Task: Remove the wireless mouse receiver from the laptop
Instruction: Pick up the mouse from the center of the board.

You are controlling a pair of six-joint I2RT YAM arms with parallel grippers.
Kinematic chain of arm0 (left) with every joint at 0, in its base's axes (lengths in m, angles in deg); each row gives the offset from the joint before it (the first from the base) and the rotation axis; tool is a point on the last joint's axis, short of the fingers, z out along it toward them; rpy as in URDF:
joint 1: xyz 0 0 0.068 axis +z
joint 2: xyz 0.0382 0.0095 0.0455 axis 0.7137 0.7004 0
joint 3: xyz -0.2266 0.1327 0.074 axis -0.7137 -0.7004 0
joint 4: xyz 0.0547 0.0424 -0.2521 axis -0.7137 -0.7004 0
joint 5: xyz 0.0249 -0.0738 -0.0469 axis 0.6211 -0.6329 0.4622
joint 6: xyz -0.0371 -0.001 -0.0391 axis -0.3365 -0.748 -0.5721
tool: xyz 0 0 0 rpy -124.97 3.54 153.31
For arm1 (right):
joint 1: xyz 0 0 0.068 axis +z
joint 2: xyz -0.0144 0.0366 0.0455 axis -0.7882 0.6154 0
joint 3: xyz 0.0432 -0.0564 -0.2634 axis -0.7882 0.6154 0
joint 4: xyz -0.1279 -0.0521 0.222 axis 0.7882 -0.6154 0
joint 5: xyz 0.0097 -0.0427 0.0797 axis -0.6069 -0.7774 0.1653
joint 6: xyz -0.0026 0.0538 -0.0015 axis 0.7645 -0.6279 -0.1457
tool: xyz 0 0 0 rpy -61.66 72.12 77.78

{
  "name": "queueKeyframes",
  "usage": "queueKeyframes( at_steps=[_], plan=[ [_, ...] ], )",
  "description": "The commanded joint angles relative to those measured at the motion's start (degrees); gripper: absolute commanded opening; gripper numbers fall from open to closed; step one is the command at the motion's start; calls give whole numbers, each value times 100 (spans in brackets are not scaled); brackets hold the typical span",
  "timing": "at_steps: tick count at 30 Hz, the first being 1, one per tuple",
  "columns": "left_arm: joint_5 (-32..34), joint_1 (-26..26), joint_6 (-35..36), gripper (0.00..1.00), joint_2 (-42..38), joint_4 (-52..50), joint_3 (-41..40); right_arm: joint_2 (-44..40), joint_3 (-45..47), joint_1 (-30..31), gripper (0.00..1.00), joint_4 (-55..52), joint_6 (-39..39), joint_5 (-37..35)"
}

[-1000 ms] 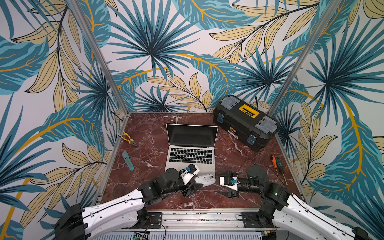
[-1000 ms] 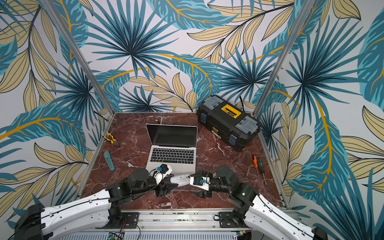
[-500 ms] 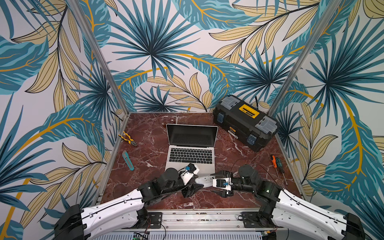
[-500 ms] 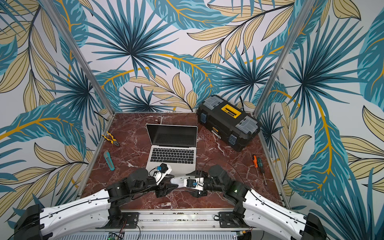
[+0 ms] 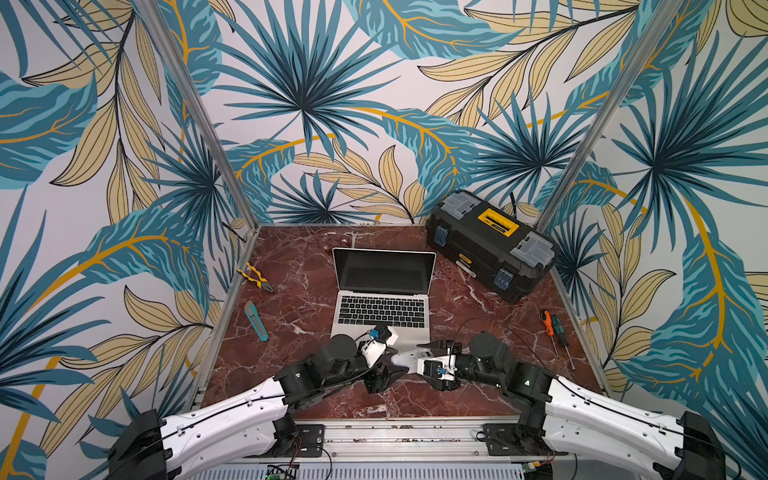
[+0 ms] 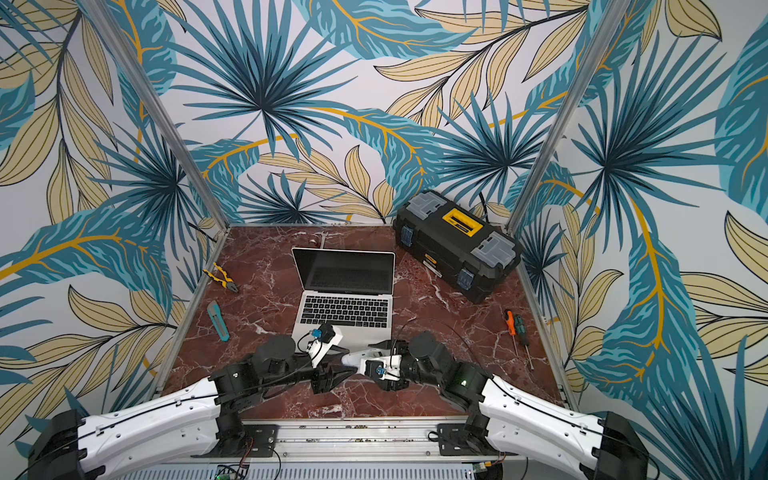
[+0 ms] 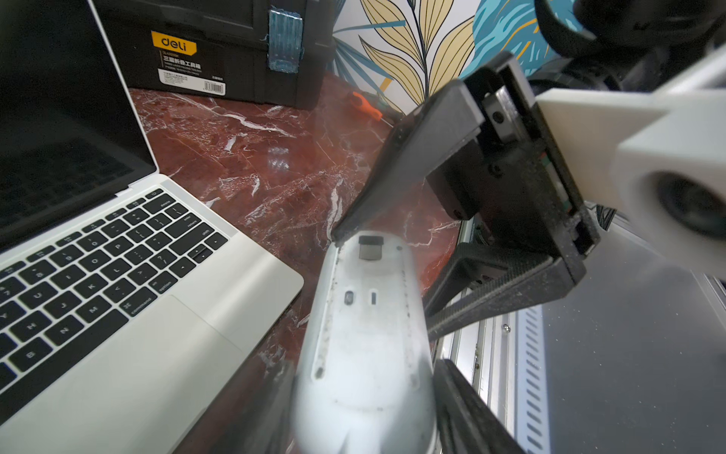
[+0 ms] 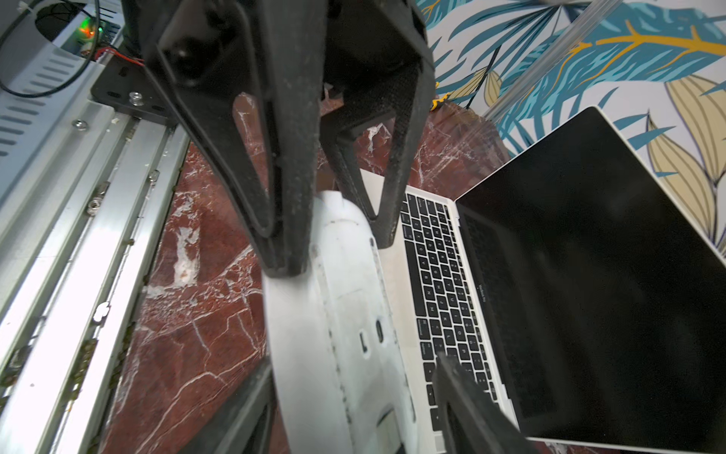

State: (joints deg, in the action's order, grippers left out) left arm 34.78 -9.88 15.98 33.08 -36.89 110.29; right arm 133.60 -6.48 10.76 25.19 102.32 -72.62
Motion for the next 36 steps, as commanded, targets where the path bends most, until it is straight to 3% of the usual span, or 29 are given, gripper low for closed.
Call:
queueKeyframes(
  at_steps=[1, 13, 21, 28, 31, 36],
  plan=[
    [-122, 5, -150, 38, -106, 375, 127, 9, 164, 22, 67, 402, 170, -385],
    [-174, 5, -320, 38, -56, 567, 188, 125, 332, 89, 61, 833, 251, -436],
    [-221, 0, -397, 39, -53, 624, 209, 169, 350, 109, 50, 947, 291, -578],
    [-240, 5, -436, 44, -60, 654, 201, 3, 376, 111, 34, 1011, 153, -505],
    [-228, 4, -444, 55, -59, 686, 175, -134, 426, 110, 29, 1101, -8, -441],
    [-137, -2, -327, 99, -164, 734, 81, -247, 498, 102, 28, 1058, -392, -366]
  ],
)
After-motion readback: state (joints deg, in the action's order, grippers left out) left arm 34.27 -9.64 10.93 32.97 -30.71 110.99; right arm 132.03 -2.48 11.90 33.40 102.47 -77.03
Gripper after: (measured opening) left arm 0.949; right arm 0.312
